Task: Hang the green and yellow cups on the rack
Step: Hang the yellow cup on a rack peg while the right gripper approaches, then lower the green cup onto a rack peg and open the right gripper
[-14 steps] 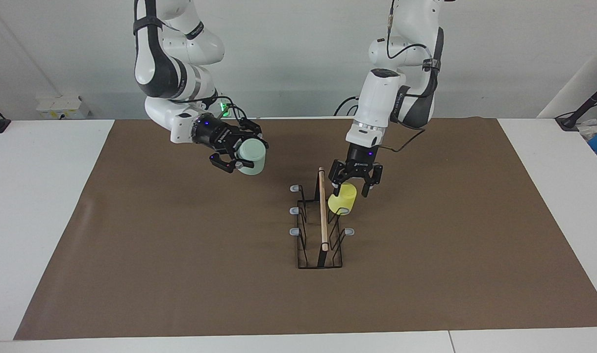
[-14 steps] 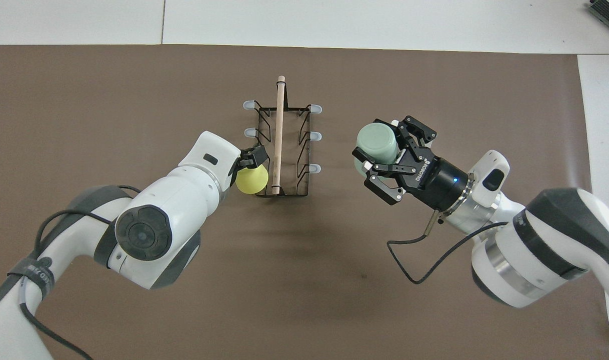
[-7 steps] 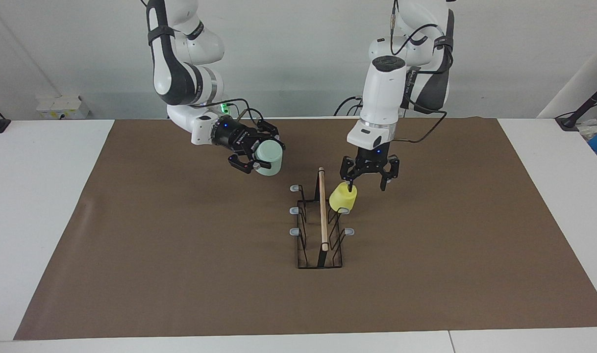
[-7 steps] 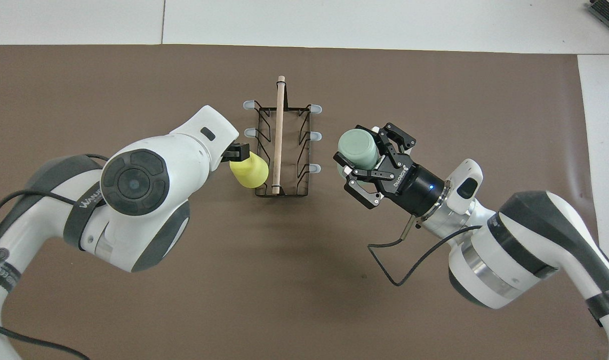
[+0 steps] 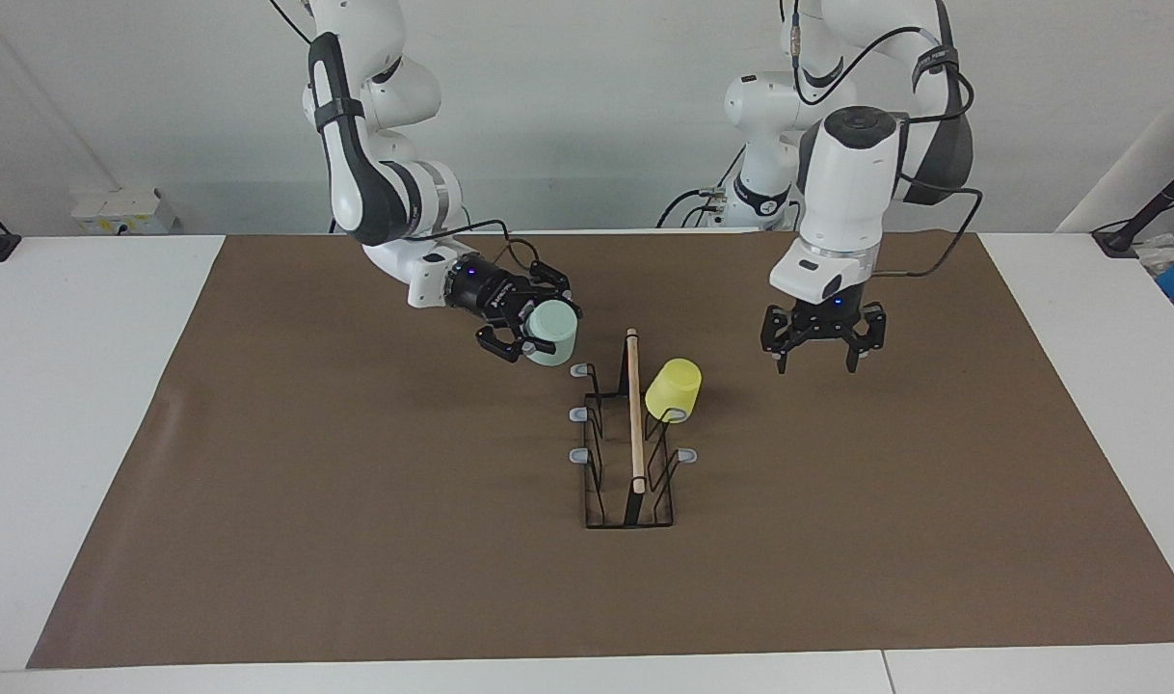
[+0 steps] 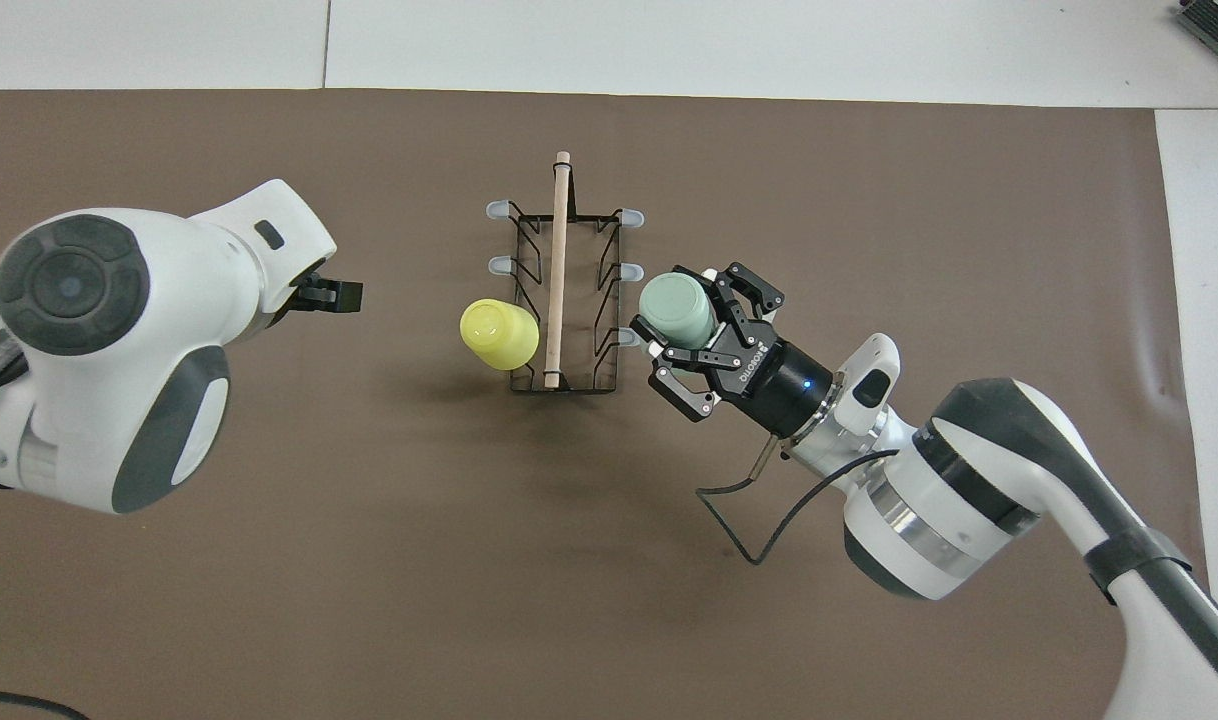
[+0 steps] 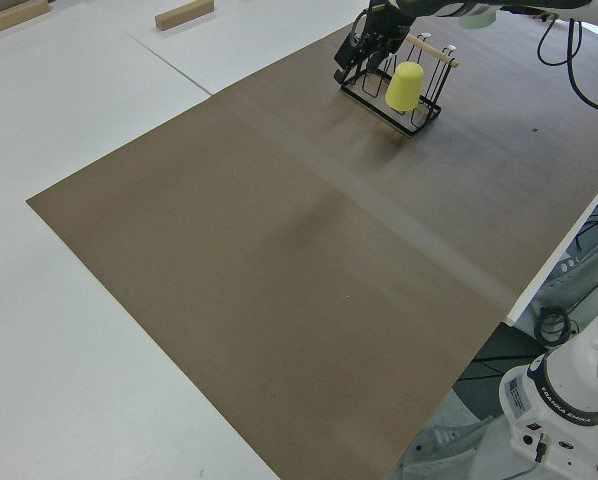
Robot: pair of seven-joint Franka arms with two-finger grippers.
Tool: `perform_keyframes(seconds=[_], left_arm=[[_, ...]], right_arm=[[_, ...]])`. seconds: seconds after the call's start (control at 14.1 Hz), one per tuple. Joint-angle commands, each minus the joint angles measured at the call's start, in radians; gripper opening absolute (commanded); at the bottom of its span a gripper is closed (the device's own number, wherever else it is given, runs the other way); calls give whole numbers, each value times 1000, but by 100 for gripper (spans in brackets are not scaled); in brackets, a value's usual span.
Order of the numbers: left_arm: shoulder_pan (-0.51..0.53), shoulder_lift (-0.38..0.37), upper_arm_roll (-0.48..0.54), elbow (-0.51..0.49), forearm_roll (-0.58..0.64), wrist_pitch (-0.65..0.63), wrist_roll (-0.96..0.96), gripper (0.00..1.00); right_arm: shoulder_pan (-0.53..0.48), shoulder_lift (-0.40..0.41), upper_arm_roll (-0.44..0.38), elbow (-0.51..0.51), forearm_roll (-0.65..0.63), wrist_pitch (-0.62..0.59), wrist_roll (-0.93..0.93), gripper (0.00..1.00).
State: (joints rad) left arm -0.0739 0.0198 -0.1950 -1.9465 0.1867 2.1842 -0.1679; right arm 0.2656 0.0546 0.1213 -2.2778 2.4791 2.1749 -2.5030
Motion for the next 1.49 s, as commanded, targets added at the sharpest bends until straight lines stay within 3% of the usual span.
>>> perform_keyframes(seconds=[0.0,0.21,0.57,0.85,0.99,1.41], left_arm=[[-29,-49,110,-2,-111,-72,187,100],[-23,-64,176,62,-141,-203,316,100],[9,-32,196,259,-171,-412,390,100],[9,-9,203,356,-184,-507,393,100],[8,-12,206,363,-187,-530,392,100],[-15,-21,266,359,-224,-573,393,100]], right_arm=[[53,69,0,18,146,-39,-108,0],[104,129,0,52,236,-61,-172,0],[103,137,-2,50,227,-44,-180,0],[101,146,-3,52,222,-44,-183,0],[90,192,-3,52,222,-76,-226,0],[93,223,-2,37,224,-101,-243,0]])
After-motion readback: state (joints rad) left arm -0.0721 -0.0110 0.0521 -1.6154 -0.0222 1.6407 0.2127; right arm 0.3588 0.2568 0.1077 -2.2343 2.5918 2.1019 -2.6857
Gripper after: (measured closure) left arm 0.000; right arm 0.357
